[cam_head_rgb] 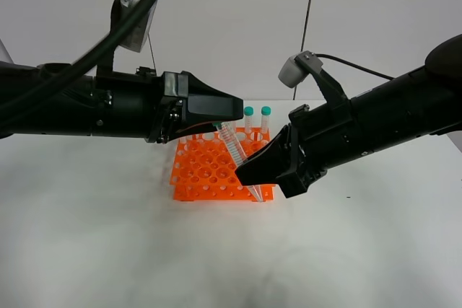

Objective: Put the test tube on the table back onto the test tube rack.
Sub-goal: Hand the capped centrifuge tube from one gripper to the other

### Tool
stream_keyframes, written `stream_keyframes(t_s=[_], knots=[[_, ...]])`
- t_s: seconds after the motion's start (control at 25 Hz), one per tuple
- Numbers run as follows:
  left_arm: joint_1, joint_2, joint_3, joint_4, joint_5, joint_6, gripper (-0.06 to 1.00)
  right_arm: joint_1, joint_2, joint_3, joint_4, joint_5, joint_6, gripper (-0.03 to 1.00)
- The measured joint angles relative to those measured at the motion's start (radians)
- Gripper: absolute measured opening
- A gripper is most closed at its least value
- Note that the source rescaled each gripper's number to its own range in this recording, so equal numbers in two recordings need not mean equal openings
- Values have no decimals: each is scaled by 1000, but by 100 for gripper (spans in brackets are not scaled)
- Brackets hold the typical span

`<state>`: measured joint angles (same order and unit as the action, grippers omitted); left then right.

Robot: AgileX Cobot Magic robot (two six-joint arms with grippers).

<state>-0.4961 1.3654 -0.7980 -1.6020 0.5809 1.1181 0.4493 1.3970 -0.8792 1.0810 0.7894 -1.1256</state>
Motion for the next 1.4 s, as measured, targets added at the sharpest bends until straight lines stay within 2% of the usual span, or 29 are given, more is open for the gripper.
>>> stream_keyframes(t_s=[0.08, 0.36, 0.44, 0.92, 0.96, 1.0, 1.04, 1.08, 1.16, 1.24, 1.32, 1.4], knots=[[0, 0, 0, 0, 0, 0, 59, 0, 0, 0, 0, 0, 0, 3], [0, 0, 0, 3, -4, 0, 20, 0, 0, 0, 23, 3, -23, 3], [0, 0, 0, 4, -7, 0, 1, 0, 0, 0, 33, 8, -28, 3], [0, 0, 0, 7, -10, 0, 0, 0, 0, 0, 34, 0, -37, 4], [0, 0, 0, 7, -10, 0, 0, 0, 0, 0, 34, -1, -37, 11], [0, 0, 0, 7, -4, 0, 0, 0, 0, 0, 35, -10, -37, 23], [0, 0, 0, 7, 3, 0, 0, 0, 0, 0, 37, -16, -37, 38], [0, 0, 0, 7, 6, 0, 0, 0, 0, 0, 37, -21, -36, 59], [0, 0, 0, 7, 7, 0, 0, 0, 0, -8, 33, -16, -11, 78], [0, 0, 0, 7, 7, 0, 0, 0, 0, -33, 11, -1, 41, 85], [0, 0, 0, 7, 7, 0, 0, 0, 0, -81, -38, 16, 113, 87], [0, 0, 0, 7, 7, 0, 0, 0, 0, -139, -131, 34, 195, 88]])
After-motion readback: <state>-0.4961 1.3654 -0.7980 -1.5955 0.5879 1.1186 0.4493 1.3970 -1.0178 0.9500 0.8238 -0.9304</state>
